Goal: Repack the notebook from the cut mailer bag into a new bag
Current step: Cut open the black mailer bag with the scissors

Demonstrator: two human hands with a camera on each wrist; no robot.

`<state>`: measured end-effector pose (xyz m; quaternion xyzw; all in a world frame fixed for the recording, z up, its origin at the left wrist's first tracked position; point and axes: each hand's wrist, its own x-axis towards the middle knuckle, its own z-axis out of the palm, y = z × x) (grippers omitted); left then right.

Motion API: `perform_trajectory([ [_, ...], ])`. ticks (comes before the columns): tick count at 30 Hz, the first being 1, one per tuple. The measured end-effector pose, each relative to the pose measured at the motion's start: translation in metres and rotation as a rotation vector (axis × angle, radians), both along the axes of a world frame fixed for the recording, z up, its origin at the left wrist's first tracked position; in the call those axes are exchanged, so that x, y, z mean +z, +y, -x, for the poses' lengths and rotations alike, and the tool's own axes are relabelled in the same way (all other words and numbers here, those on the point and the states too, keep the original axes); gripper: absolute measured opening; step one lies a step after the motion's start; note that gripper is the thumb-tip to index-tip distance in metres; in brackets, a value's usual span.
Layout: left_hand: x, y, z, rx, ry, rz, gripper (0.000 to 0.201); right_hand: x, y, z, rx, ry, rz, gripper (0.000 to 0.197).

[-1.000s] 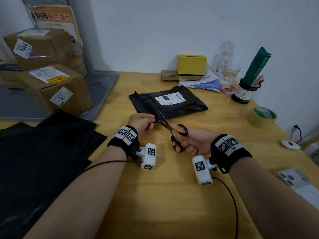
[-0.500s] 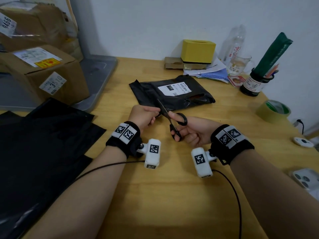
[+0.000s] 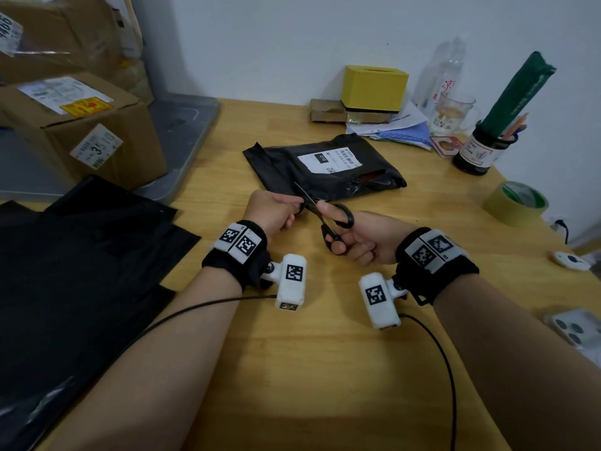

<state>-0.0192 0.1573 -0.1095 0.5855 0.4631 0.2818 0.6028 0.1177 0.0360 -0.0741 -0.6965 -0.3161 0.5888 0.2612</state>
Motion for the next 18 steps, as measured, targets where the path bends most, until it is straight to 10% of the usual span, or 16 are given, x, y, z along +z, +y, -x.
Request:
perform_trajectory([
  [18,0.0019,-0.0009,-0.0006,-0.033,0.053,-0.05,0.019,-0.0011,0.0076,-0.0012,0.011,-0.027,0.037,0.066],
])
